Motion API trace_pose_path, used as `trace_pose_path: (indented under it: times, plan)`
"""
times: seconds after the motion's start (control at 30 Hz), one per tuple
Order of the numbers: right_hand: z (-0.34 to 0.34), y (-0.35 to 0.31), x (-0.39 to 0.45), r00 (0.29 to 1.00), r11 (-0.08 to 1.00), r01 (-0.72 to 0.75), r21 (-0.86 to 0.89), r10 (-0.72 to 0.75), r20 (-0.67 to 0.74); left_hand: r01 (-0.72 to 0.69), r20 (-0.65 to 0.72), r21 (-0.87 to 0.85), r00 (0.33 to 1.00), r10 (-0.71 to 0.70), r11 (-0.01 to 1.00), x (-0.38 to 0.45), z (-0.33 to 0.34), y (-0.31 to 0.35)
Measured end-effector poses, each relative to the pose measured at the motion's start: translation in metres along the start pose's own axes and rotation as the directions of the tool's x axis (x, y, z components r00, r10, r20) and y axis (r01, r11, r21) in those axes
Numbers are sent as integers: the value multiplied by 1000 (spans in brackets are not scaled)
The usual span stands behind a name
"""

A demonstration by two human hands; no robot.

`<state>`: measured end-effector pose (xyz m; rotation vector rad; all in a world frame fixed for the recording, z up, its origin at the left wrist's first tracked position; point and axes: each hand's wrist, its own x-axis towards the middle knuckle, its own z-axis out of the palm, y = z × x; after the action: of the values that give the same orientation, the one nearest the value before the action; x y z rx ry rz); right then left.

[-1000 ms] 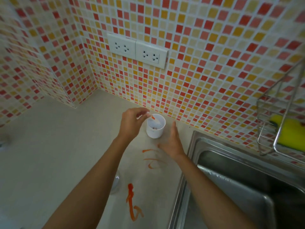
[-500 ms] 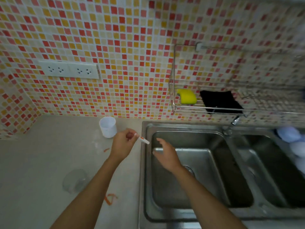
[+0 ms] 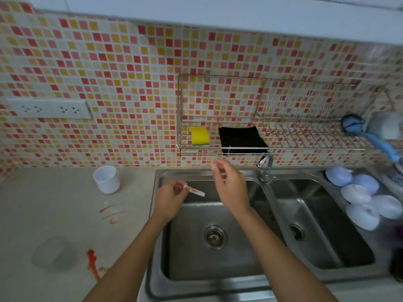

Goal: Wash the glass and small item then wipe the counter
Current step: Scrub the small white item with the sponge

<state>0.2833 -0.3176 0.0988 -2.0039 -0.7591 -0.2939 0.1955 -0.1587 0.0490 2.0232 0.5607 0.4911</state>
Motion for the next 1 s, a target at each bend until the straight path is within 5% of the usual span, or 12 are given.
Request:
trace_pose_path:
  times: [0.23,0.43,0.57,0.77,1.0]
  plan:
    - [-16,-9,82,987,988,151,26,-149,-62,1,-61,3,998,-1,1000,-1,23,36]
    - [31,-16,172,918,971,4,-240,92,385,24,-126,41,992,-19,999,1,33,51]
    - [60,-3,185,851,929,-1,-371,196,488,51,-166,22,985,-46,998,0,35,49]
    - [82,17,189,868,919,-17,-394,209,451,135,-208,16,970,-128,991,-7,36,33]
    - [41,9,182,981,999,-33,5,32,189,131,-192,-54,972,-138,990,0,51,36]
